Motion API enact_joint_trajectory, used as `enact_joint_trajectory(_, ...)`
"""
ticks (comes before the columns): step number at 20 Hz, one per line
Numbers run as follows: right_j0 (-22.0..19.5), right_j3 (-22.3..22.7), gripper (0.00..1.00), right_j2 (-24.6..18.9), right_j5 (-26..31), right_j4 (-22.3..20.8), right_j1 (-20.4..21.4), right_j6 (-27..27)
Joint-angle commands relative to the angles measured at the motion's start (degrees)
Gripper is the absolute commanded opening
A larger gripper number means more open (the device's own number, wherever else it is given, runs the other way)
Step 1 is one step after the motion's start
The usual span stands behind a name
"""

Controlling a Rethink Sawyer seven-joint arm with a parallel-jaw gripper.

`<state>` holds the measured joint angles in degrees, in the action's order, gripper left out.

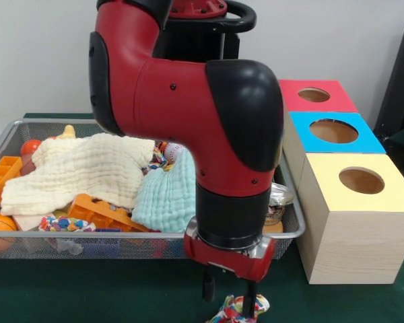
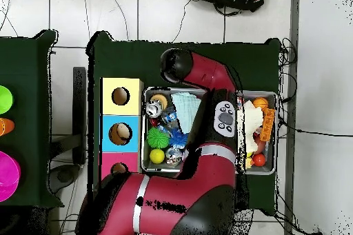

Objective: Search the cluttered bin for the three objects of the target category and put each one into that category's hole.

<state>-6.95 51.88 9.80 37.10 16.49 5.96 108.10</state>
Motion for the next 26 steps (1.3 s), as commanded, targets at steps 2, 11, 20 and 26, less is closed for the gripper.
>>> enact_joint_trajectory(2, 1.68, 5.14, 1.00, -4.41, -3.76, 0.67, -1.35, 11.03)
enact_joint_trajectory(11, 3.46, 4.47, 1.00, -2.25, -5.08, 0.90, -2.26, 13.08)
enact_joint_trajectory(20, 2.96, 4.98, 0.00, -3.06, -5.26, 0.91, -1.97, 11.35)
enact_joint_trajectory(26, 2.52, 5.31, 0.00, -3.66, -4.68, 0.99, -1.65, 10.59)
